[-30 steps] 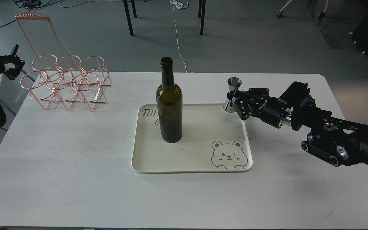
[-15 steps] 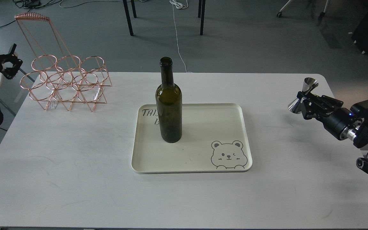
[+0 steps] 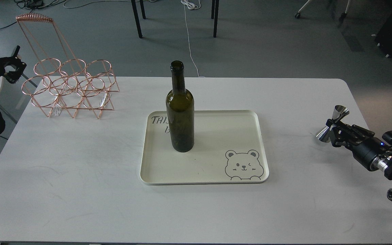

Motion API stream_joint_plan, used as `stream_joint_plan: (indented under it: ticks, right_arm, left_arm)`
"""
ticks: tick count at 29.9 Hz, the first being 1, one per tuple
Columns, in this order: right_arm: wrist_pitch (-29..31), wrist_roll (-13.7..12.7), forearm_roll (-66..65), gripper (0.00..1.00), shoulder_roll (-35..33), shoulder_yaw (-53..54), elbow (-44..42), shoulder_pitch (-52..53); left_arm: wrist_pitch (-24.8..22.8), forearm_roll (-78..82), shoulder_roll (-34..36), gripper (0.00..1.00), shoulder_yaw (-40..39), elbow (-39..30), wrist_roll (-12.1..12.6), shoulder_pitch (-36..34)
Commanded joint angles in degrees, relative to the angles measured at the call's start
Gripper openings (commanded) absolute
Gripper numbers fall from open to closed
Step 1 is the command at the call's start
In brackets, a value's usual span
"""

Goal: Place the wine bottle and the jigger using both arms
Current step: 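Lift the jigger off the tray and carry it away from the tray, then set the jigger down on the table and withdraw the right gripper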

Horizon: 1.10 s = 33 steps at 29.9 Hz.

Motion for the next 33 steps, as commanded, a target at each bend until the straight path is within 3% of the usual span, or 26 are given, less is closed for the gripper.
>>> stream_joint_plan:
  ticks: [1,9,12,19,22,28,33]
  right_arm:
    - [0.0,0.0,0.0,0.25,0.01,-0.16,0.07,-0.03]
    - [0.0,0.08,0.0,0.33,0.01,-0.34,0.33,-0.91]
    - [0.0,0.17,0.09,0.46,0.01,-0.25,0.51,-1.69]
    - [0.0,0.17,0.09,0.86,-0.51,-0.25,2.17,-3.28]
    - [0.0,0.08,0.18,0.94,-2.26,-0.16,5.68,-4.24]
    - [0.0,0.17,3.06,0.96,-14.29,-1.48,18.42,-6.44]
    - [0.0,1.01,11.85,0.97,-22.12,-1.4,24.23,-5.74]
  left_arm:
    - [0.0,0.35,0.08,0.98,-0.06,0.01,0.0,-0.08]
    - [0.0,1.05,-0.1,0.99,-0.06,0.01,-0.09,-0.08]
    - [0.0,1.05,-0.01,0.99,-0.06,0.01,0.0,-0.17]
    - [0.0,1.05,0.25,0.99,-0.06,0.01,0.0,-0.35]
    - [0.0,1.05,0.95,0.99,-0.15,-0.34,0.0,-0.26]
    - [0.0,1.23,5.25,0.98,0.11,-6.4,0.52,-0.17]
    - [0.0,7.46,11.05,0.98,0.2,-11.58,0.61,0.18]
